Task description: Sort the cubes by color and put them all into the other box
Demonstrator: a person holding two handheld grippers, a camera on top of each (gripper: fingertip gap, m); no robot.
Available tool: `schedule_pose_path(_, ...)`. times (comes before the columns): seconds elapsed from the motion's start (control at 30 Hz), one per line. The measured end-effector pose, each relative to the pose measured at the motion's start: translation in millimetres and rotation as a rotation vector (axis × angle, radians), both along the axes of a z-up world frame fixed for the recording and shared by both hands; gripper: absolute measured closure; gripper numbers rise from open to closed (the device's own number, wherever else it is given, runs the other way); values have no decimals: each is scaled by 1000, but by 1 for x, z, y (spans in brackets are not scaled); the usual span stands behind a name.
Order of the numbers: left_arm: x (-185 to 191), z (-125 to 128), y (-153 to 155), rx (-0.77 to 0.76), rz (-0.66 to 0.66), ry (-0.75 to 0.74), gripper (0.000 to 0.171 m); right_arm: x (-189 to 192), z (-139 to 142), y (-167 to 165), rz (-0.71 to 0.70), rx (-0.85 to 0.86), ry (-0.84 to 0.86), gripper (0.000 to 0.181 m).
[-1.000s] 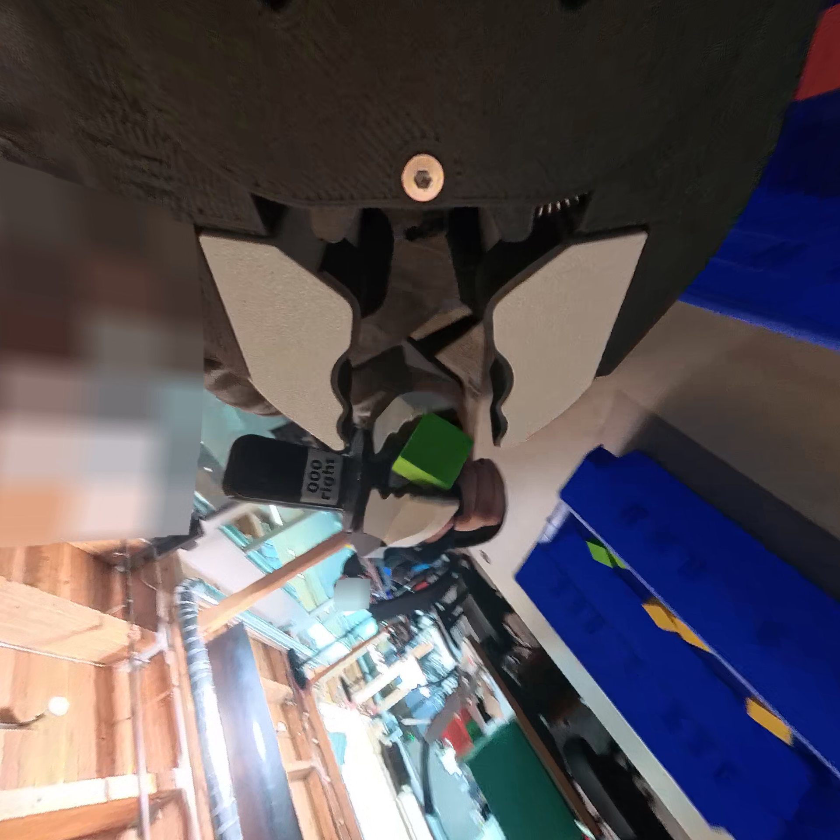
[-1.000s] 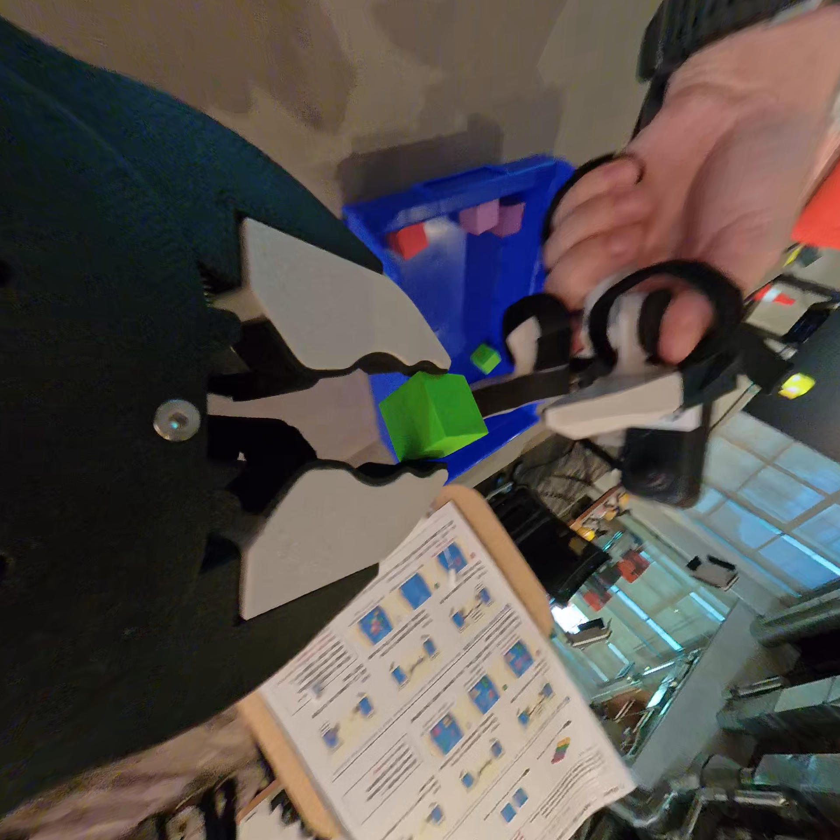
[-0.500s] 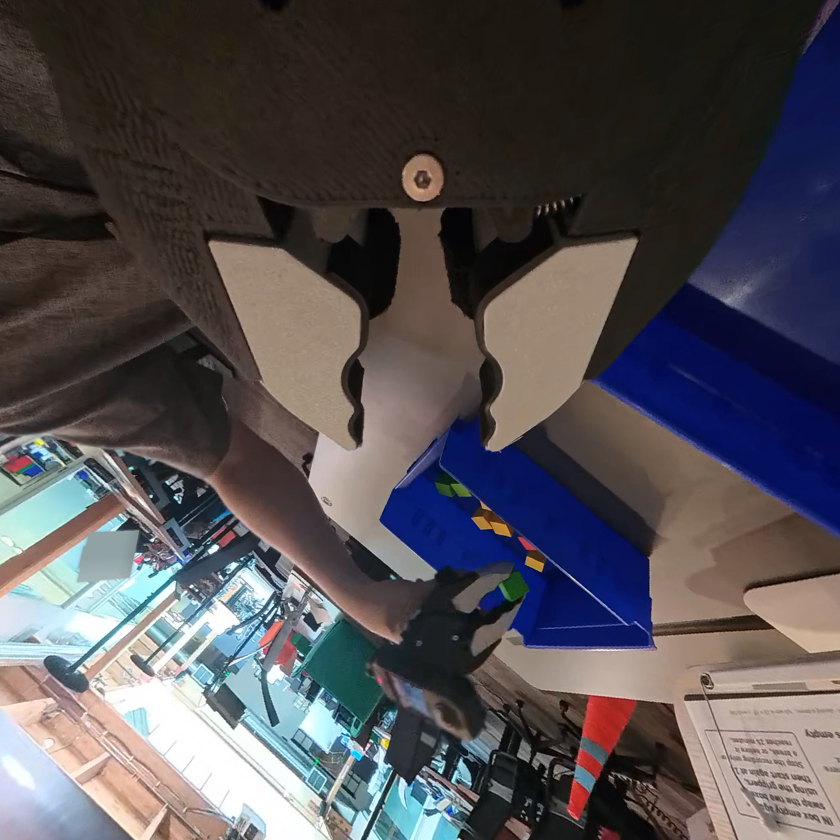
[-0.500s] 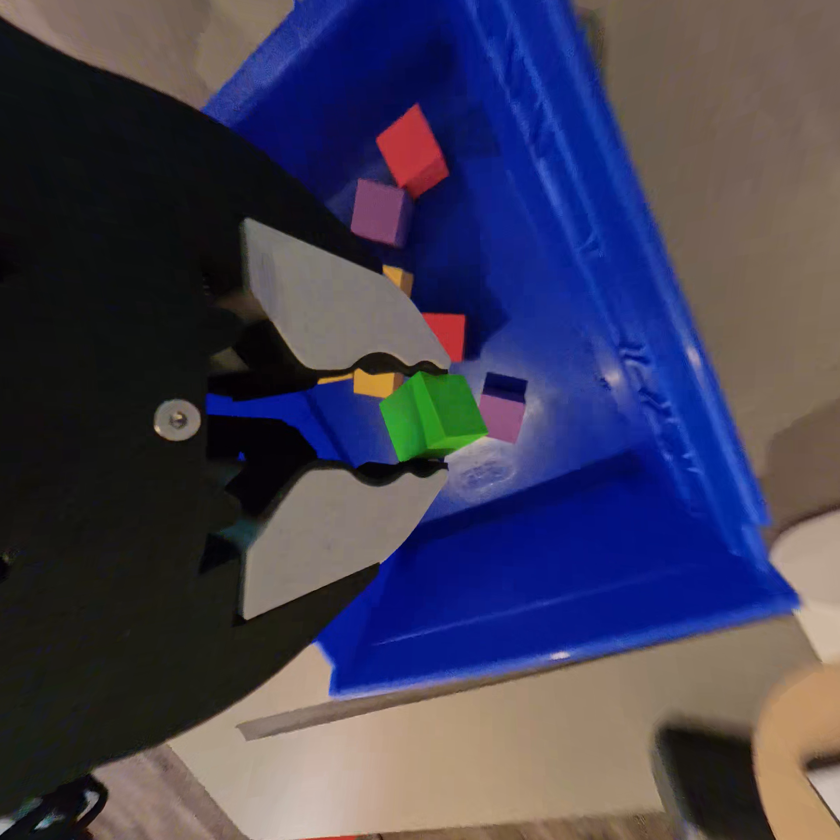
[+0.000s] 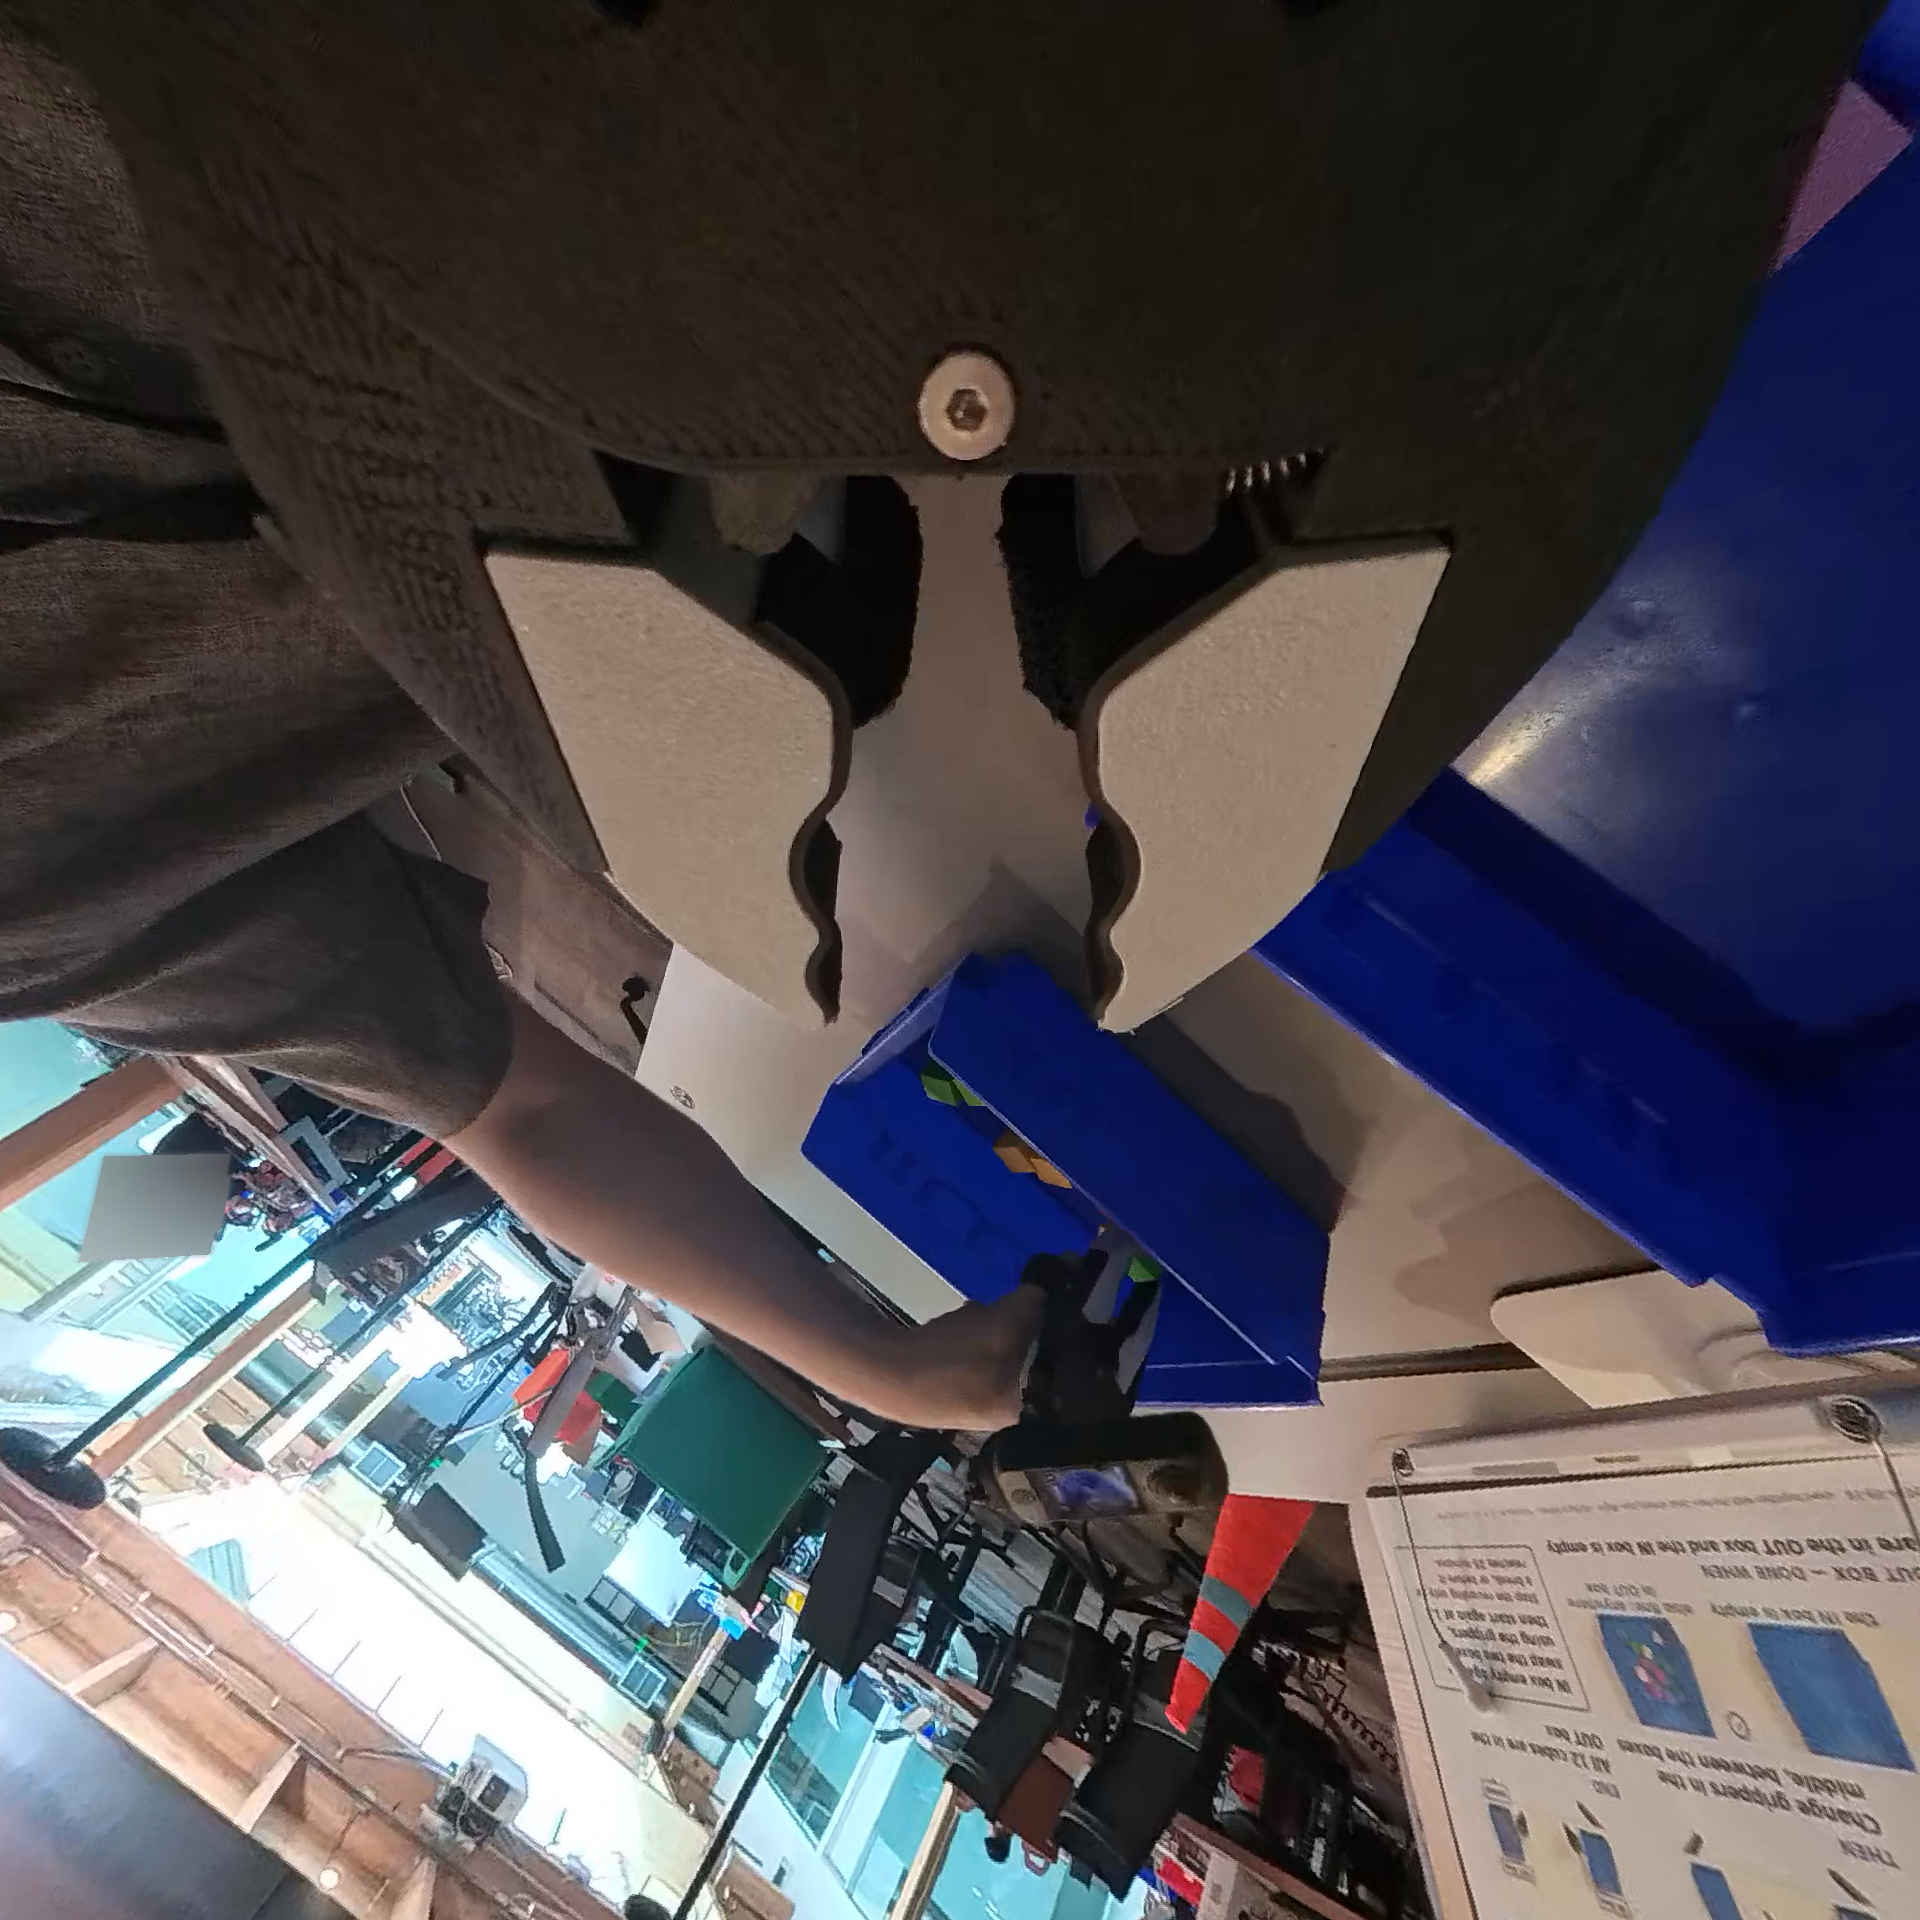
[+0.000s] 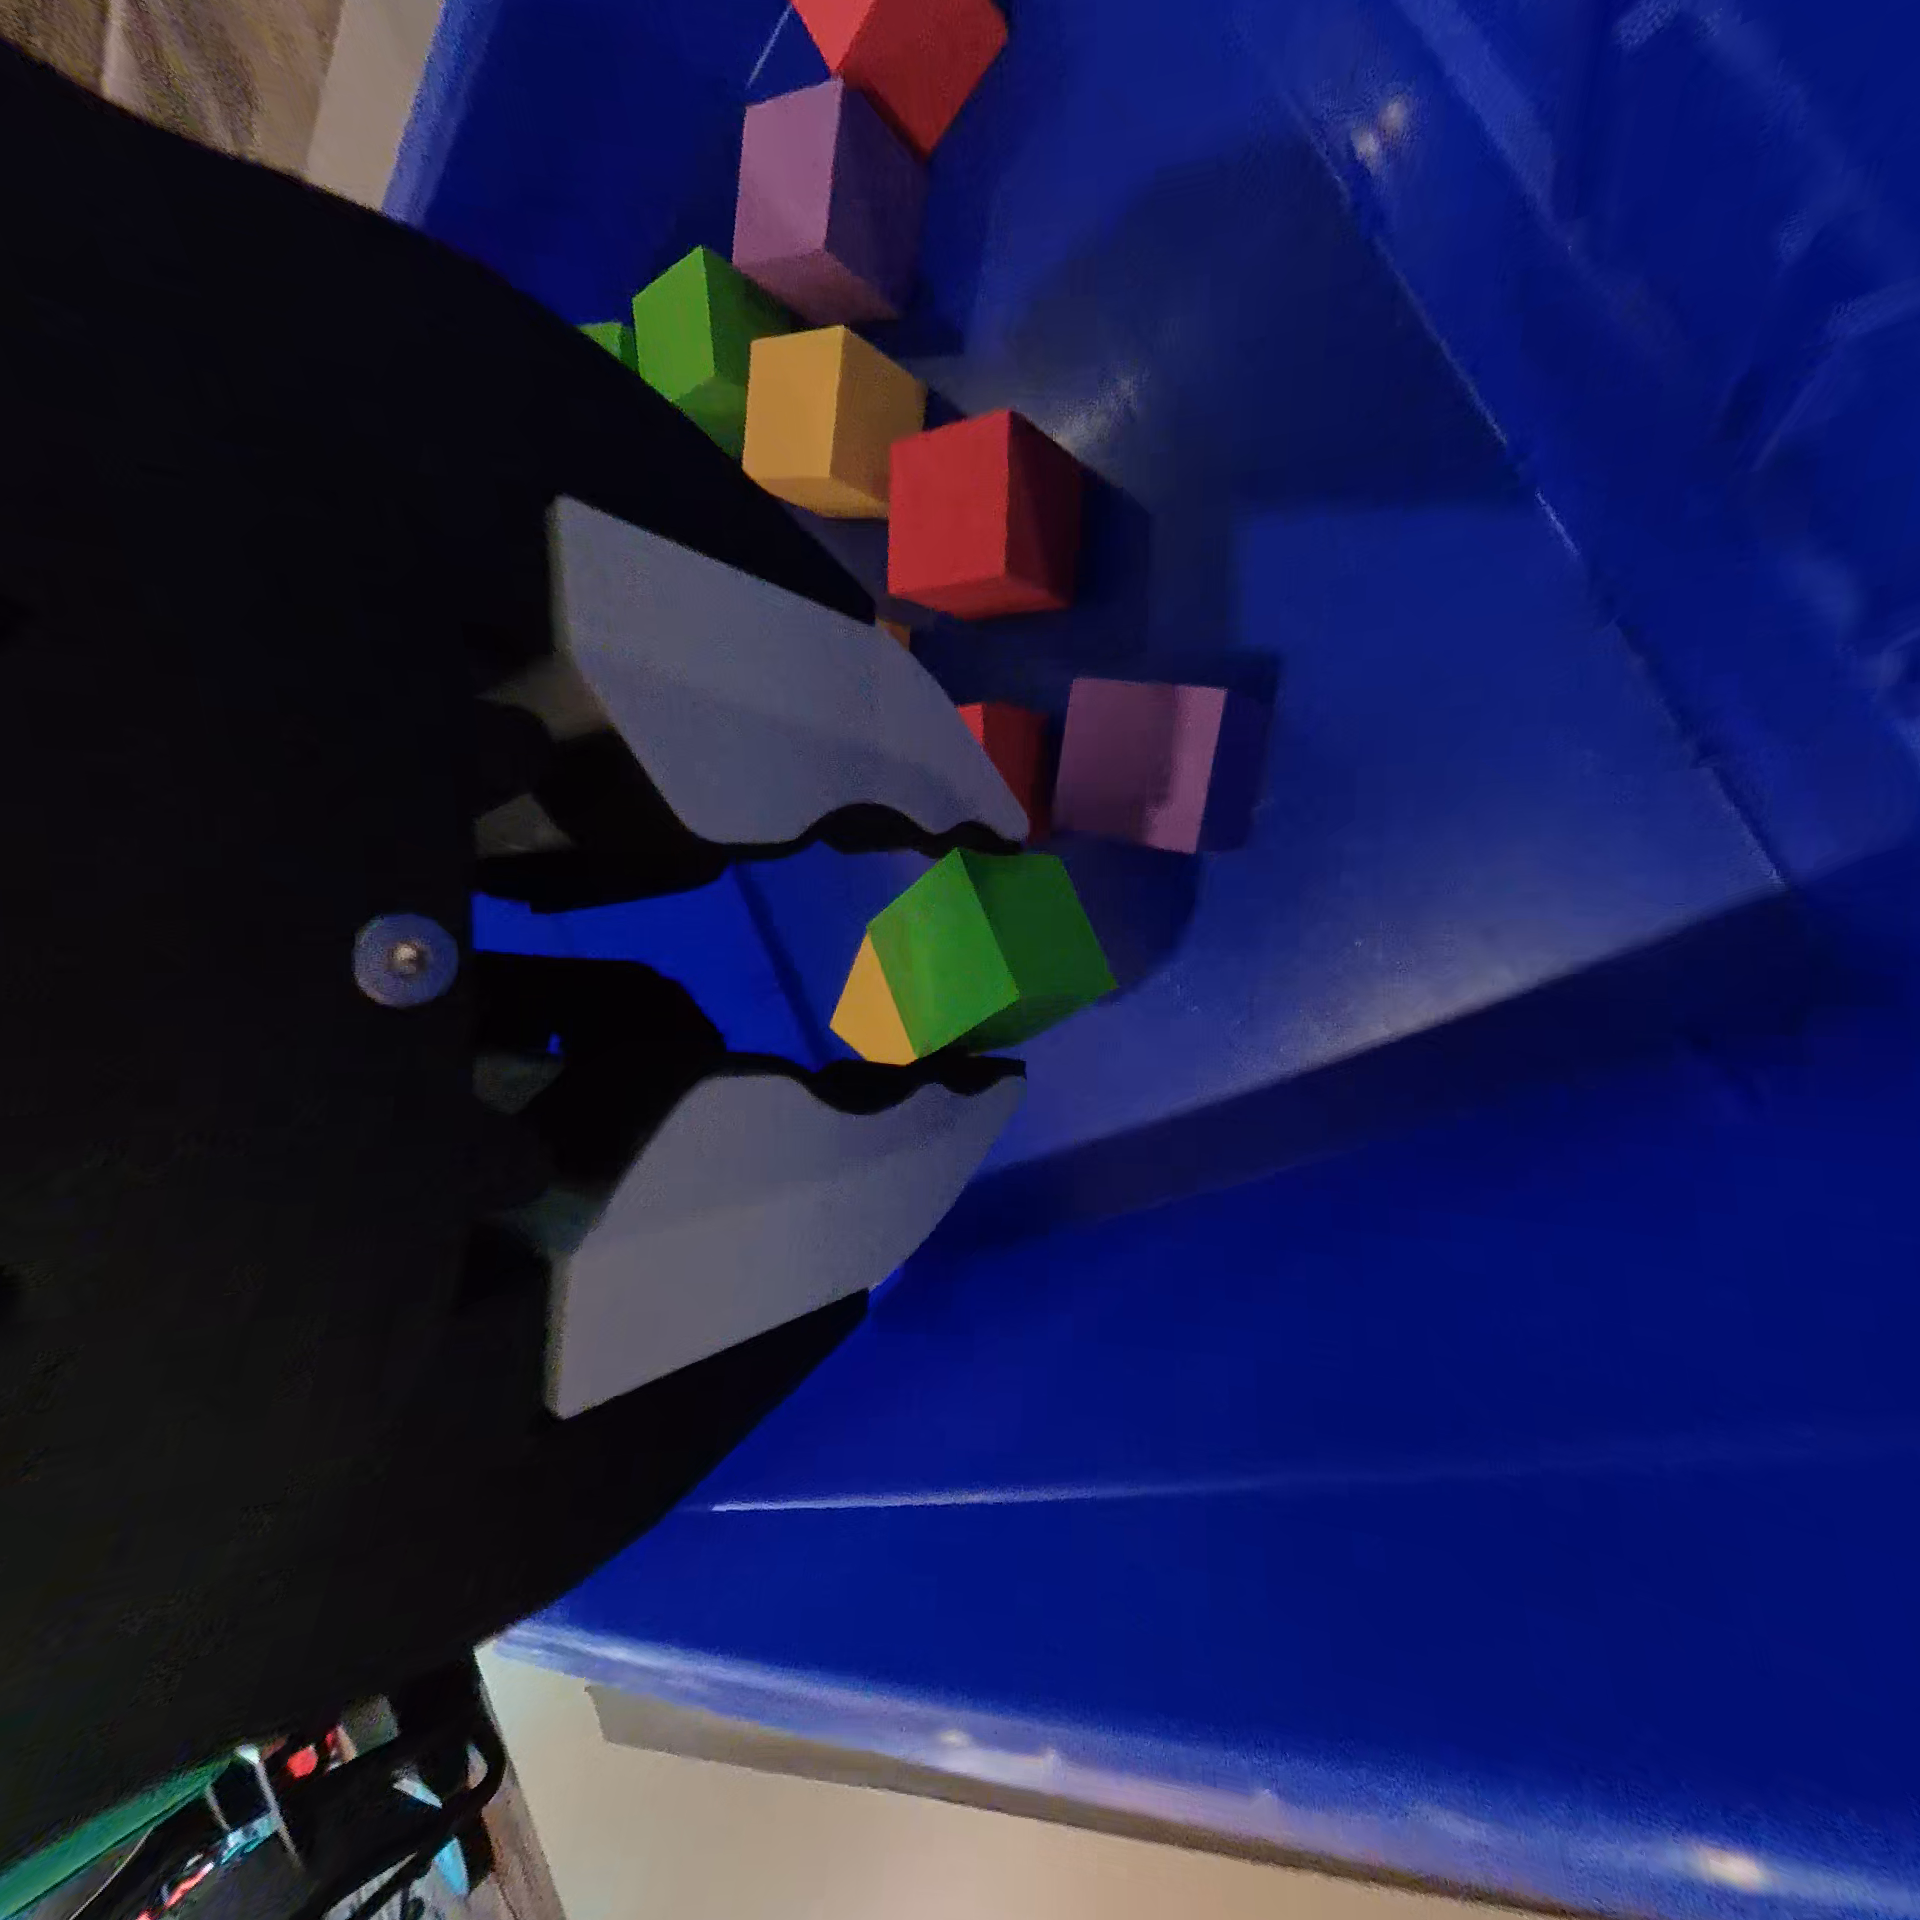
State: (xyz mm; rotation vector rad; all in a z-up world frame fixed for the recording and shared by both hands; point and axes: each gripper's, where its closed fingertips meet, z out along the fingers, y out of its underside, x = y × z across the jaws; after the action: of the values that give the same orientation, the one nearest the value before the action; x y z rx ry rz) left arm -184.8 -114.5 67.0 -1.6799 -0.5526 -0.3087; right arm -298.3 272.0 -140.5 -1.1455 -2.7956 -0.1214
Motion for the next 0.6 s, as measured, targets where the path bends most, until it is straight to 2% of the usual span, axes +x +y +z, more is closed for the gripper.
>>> schedule_pose_path(0.3, -2, 4, -6, 8, 9, 7, 127, -2, 1, -3, 13, 8, -28, 143)
schedule_pose_path(0.6, 3, 8, -10, 3, 17, 27, 127, 1, -20, 6, 15, 64, -120, 136)
